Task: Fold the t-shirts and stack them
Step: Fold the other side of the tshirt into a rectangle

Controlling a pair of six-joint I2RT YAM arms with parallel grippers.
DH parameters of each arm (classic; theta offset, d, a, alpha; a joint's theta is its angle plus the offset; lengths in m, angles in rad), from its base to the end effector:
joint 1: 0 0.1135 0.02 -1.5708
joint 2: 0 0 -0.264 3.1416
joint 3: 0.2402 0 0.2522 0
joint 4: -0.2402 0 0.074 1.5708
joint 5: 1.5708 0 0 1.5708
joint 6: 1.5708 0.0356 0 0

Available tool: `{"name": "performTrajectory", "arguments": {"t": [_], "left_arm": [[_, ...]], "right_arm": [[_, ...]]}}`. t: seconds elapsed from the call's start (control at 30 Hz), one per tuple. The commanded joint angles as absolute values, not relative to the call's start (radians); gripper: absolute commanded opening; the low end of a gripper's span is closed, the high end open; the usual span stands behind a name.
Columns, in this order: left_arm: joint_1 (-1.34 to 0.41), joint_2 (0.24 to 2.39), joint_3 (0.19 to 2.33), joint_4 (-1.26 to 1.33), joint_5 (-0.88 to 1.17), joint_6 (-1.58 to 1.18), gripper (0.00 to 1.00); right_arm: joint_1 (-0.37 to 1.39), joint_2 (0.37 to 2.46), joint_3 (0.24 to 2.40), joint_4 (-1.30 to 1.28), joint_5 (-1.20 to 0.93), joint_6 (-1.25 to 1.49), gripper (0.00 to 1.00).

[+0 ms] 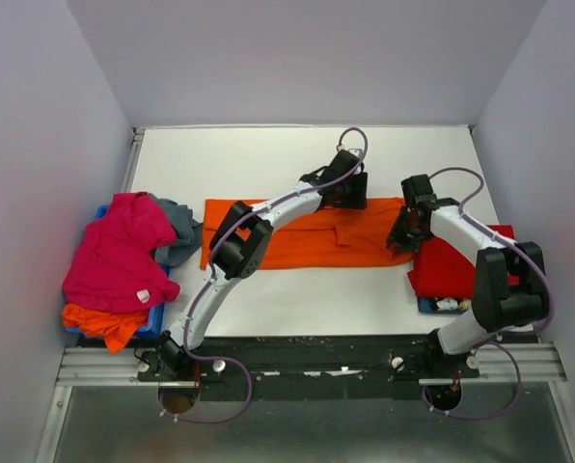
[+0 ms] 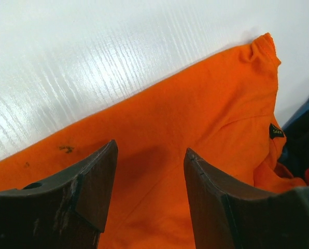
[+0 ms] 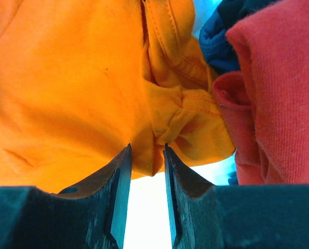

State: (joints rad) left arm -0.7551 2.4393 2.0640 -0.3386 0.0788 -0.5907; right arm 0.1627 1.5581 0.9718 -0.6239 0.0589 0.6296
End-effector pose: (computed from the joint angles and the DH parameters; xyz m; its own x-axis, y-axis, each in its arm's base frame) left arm 0.4016 -0.3819 0.1784 -0.8007 -0.0089 -0.5990 0.3379 0.8190 -0.4638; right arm 0.2890 0.0453 0.1894 -0.8294 0.4595 -0.3176 0.4296 0.8882 0.1632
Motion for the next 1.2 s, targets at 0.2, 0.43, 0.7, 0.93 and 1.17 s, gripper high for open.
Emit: {"name": "performTrajectory", "arguments": {"t": [0.2, 0.43, 0.7, 0.93, 1.17], "left_arm": [[-0.753, 2.525, 2.129, -0.339, 0.120, -0.580, 0.64], [-0.753, 2.540, 2.140, -0.337, 0.118, -0.578, 0.64], [-0.752, 2.568, 2.181, -0.351, 0.120, -0.581, 0.64], [-0.752, 2.566, 2.183, -0.353, 0.121, -0.583, 0.64], [-0.752, 2.563, 2.183, -0.351, 0.120, -0.577, 0.64]], "right_arm": [[0.166, 1.447, 0.881, -0.555, 0.026, 0.618, 0.51], [0.166, 1.338, 0.810, -0.502, 0.026, 0.603, 0.50], [0.166, 1.411, 0.787, -0.434, -0.032, 0.586, 0.36], [0.166, 1.485, 0.799, -0.408, -0.012, 0.592, 0.43], [0.166, 1.479, 0.822, -0.443, -0.005, 0.600, 0.08]]}}
